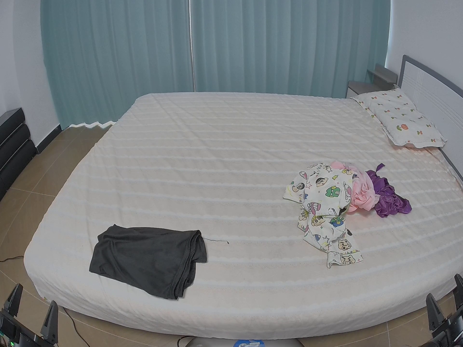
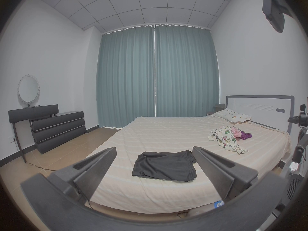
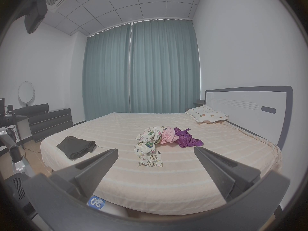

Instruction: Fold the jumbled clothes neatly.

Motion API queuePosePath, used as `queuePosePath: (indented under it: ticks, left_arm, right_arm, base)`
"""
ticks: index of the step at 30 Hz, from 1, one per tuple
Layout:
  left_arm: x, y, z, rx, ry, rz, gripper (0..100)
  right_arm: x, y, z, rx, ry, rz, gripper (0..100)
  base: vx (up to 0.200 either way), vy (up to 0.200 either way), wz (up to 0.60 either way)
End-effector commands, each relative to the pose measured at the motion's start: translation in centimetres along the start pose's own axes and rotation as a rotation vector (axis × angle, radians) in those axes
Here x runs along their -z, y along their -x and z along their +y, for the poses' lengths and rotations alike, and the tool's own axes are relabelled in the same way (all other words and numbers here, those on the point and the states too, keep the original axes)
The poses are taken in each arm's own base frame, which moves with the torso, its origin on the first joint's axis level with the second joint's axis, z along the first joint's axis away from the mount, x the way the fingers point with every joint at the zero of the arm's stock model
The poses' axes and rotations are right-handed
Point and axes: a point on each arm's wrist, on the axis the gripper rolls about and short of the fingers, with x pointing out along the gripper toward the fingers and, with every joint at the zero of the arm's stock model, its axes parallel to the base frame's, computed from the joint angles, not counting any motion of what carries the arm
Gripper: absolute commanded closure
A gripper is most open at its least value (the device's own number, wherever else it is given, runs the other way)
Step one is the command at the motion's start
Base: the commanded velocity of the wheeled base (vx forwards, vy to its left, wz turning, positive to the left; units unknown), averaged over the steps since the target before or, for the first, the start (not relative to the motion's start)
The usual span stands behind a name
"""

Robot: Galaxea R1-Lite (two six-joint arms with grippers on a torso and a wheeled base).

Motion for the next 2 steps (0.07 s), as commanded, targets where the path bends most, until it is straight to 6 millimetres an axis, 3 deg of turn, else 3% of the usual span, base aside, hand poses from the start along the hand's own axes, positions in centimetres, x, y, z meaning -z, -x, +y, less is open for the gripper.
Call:
queuePosePath:
  ticks: [1, 2]
  left_arm:
    - [0.52, -0.02, 0.0, -0.001, 0.0, 0.004, 0]
    - [0.52, -0.02, 0.0, -0.001, 0.0, 0.004, 0]
  right_arm:
    - [0.24, 0.05, 0.0, -0.002, 0.0, -0.006, 0]
    - [0.24, 0.05, 0.0, -0.002, 0.0, -0.006, 0]
  base:
    - [0.0, 0.0, 0.0]
    - [0.0, 0.0, 0.0]
